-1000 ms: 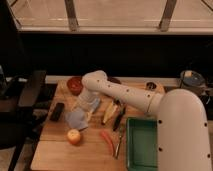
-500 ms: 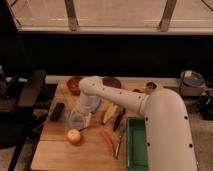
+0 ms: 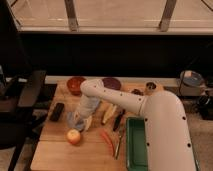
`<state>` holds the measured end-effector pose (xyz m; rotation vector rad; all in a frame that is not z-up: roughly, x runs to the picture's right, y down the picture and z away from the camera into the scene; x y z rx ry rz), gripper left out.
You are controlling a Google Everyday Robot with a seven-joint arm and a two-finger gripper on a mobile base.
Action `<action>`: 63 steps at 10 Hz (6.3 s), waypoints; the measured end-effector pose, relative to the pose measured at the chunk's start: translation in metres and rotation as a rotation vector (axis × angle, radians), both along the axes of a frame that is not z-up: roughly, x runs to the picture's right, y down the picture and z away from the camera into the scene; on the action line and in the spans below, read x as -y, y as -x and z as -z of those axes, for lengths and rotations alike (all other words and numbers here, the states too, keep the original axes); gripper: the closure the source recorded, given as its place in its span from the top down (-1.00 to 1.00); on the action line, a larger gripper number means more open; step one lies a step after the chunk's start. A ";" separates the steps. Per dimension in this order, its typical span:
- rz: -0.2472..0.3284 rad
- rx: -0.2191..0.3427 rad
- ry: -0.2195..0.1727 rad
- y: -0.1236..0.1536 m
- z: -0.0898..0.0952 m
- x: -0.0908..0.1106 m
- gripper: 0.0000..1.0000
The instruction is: Place towel in tray
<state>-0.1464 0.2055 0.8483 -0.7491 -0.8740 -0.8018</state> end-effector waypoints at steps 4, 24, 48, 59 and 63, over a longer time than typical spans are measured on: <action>-0.021 0.004 -0.023 0.001 0.006 0.002 -1.00; -0.448 -0.356 -0.206 -0.239 0.135 0.080 -1.00; -0.630 -0.705 0.077 -0.379 0.124 -0.054 -0.38; -0.631 -0.679 0.050 -0.380 0.124 -0.053 -0.38; -0.631 -0.687 0.041 -0.384 0.123 -0.051 -0.38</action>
